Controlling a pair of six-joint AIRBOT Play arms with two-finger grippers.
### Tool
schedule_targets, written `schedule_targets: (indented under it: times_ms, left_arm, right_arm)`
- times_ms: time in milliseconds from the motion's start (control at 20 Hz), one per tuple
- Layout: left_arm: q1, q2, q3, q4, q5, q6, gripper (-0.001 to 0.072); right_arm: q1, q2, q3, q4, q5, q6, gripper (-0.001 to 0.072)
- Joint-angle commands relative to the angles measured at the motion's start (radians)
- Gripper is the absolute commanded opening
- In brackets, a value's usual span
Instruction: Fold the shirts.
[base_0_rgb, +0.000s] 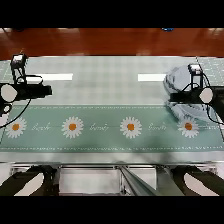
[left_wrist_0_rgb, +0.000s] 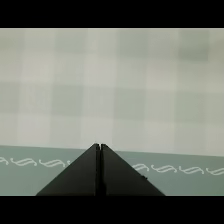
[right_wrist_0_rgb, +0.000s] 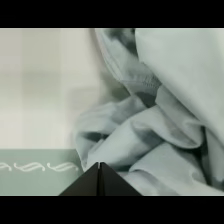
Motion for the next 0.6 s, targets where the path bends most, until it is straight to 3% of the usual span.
schedule_targets:
  times_ms: [0, 250, 300, 350, 400, 450, 550]
  left_arm:
    - [0.000, 0.000, 0.000, 0.000, 0.077, 0.000, 0.0019]
    - [0.000, 0.000, 0.021, -0.001, 0.254, 0.000, 0.0020]
    - [0.000, 0.000, 0.040, -0.004, 0.254, 0.000, 0.0039]
    - [0.000, 0.000, 0.054, -0.004, 0.254, 0.000, 0.0113]
    - [-0.001, 0.000, 0.061, -0.004, 0.255, 0.000, 0.0342]
    - [0.000, 0.000, 0.061, -0.003, 0.253, -0.005, 0.0504]
    - [0.004, 0.000, 0.061, -0.004, 0.206, -0.009, 0.0509]
  right_arm:
    - [0.000, -0.001, 0.001, 0.019, -0.108, 0.000, 0.0021]
    - [0.000, 0.003, 0.001, 0.019, -0.386, 0.000, 0.0024]
    - [0.000, 0.002, 0.001, 0.019, -0.447, 0.000, 0.0136]
    - [0.000, 0.002, 0.001, 0.015, -0.496, -0.001, 0.0430]
    - [0.000, 0.002, 0.001, -0.002, -0.536, -0.009, 0.0421]
    - [-0.002, 0.001, 0.002, -0.033, -0.557, -0.013, 0.0421]
    - [-0.032, -0.016, 0.004, -0.089, -0.535, -0.011, 0.0421]
